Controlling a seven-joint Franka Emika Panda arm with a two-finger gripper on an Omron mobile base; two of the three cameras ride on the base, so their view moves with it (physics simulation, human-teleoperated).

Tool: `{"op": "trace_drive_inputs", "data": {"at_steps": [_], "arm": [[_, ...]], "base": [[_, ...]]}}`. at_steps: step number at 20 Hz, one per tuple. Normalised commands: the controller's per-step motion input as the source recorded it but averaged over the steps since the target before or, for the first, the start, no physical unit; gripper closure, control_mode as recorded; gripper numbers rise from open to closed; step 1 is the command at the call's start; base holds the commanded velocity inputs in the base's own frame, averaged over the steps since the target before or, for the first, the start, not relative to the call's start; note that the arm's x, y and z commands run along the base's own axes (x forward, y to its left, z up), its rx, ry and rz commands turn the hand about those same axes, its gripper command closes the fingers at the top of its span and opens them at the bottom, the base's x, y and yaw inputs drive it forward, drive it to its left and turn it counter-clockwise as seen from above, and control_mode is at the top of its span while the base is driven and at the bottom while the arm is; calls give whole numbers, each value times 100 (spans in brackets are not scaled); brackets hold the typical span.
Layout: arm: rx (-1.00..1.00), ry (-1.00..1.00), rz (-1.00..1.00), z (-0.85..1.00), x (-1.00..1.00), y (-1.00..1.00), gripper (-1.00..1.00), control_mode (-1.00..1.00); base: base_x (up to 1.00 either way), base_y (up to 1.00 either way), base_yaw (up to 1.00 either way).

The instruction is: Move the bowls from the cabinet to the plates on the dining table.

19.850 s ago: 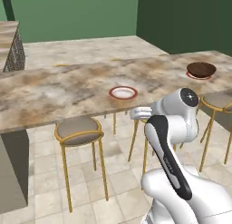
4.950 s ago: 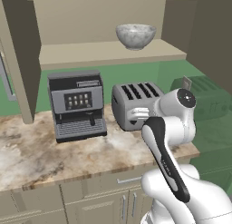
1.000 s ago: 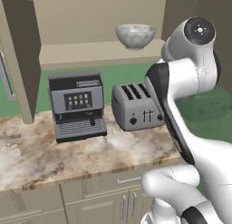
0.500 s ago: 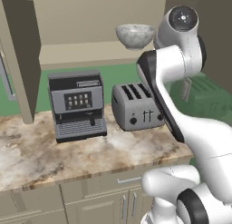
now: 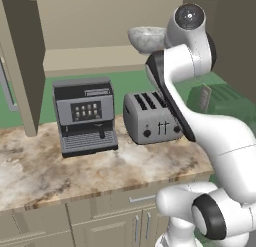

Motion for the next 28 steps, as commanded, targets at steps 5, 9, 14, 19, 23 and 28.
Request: {"op": "trace_drive_inputs", "data": {"at_steps": [5,9,14,19,23,28], "arm": [[-6,0,1,0,37,-6,-100,-100],[-4,0,1,0,36,-3,-100,-100],[-1,0,2,0,39,-2,-100,-100],[0,0,3,0,34,0,-100,-100],[0,0,3,0,30,0,-100,-100],[-2,0,1,0,34,0,-100,-100]], "base": [[0,0,0],[0,0,0],[0,0,0],[0,0,0],[0,0,0],[0,0,0]]}}
